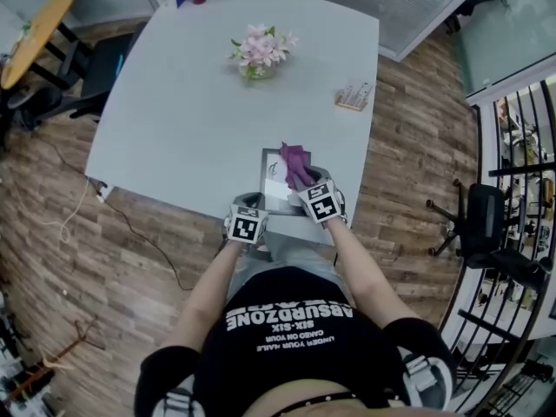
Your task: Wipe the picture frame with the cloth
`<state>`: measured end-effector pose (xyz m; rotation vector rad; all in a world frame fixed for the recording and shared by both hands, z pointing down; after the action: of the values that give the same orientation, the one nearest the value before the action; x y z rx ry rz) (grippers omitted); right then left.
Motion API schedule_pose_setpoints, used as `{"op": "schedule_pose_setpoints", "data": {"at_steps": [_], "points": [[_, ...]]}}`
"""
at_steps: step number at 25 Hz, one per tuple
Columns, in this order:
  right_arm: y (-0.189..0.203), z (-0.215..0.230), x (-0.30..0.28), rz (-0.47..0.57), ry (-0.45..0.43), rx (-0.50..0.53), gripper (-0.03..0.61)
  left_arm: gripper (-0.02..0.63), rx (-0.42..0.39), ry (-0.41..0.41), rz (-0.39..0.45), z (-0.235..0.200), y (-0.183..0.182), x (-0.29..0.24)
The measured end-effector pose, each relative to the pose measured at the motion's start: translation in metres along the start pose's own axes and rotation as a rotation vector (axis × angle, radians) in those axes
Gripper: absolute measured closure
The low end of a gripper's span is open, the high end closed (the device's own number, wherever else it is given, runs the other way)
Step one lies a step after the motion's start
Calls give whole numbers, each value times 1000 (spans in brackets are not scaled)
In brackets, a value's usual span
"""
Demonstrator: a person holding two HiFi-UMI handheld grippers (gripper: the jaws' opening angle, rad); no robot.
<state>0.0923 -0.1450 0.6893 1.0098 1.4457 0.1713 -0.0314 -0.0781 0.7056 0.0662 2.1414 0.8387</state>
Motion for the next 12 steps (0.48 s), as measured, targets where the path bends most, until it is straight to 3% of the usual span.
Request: {"op": "schedule_pose_setpoints", "data": {"at_steps": [12], "points": [[29, -22, 28, 14, -21, -54, 459, 598, -6, 3, 3, 0, 0, -2]]}}
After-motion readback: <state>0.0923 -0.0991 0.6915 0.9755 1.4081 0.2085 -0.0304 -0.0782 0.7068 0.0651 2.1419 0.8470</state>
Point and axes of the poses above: the fingertips, and each gripper's own axes: x backward along the fingers, z to its right, y out of its underside, the point moved 2 cm from there along x, backward along the fingers, and after that the axes turned 15 degrees about y, right-handed, at the moved point
